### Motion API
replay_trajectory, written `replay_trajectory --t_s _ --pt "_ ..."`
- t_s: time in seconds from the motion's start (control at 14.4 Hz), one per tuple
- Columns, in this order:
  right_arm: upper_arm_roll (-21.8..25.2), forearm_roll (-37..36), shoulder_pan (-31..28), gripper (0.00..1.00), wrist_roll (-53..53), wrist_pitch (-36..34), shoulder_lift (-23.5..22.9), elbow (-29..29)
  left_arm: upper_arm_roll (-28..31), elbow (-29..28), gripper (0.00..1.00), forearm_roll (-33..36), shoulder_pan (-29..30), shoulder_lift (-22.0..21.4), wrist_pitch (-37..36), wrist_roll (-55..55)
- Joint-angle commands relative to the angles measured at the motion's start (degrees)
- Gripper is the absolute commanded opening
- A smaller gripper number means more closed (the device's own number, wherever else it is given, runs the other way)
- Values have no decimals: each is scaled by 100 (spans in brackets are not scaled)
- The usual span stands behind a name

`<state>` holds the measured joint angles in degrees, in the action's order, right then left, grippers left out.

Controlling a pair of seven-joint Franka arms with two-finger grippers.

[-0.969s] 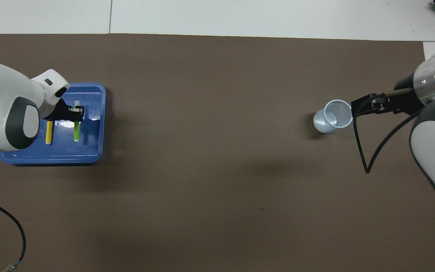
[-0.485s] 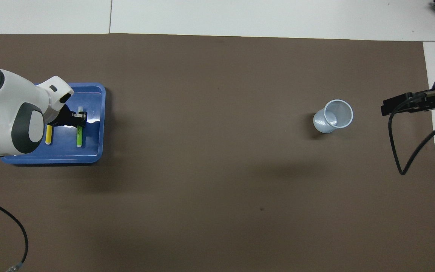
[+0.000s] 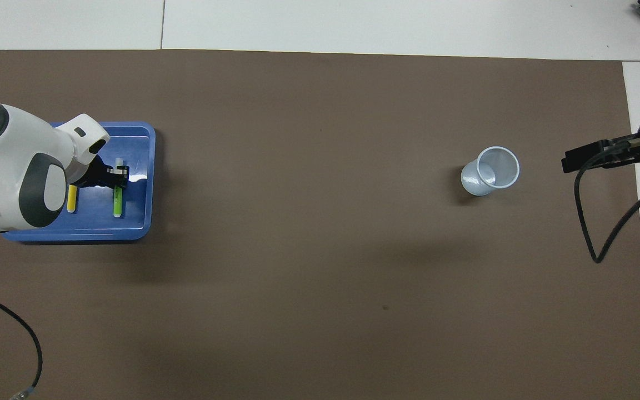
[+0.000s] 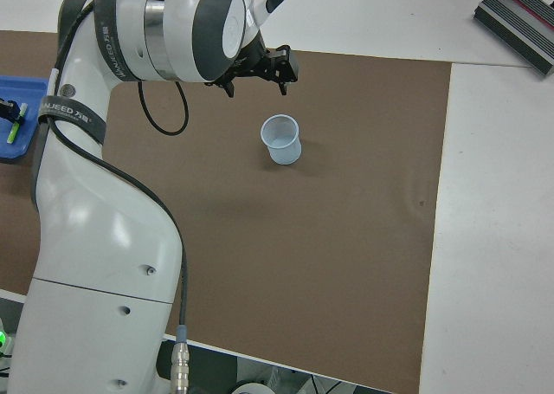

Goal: Right arm passes pens to left for tray arrangement
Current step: 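Open the left gripper and release the green pen in the tray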

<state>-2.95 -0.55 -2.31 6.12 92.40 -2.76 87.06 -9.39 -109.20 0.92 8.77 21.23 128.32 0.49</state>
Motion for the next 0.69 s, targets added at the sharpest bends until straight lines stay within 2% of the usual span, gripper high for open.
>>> replay_trajectory --t_s 0.0,0.28,0.48,0.62 --pt "58 -41 20 100 126 -21 127 127 -28 -145 0 102 55 -84 123 48" --pt "66 -41 20 100 135 -12 127 118 -28 -145 0 102 64 -84 114 48" --pt "66 -41 64 100 135 -47 153 118 -28 -145 22 102 64 -84 97 56" --pt "75 -33 125 100 135 -82 179 127 -28 -137 24 102 64 -84 79 56"
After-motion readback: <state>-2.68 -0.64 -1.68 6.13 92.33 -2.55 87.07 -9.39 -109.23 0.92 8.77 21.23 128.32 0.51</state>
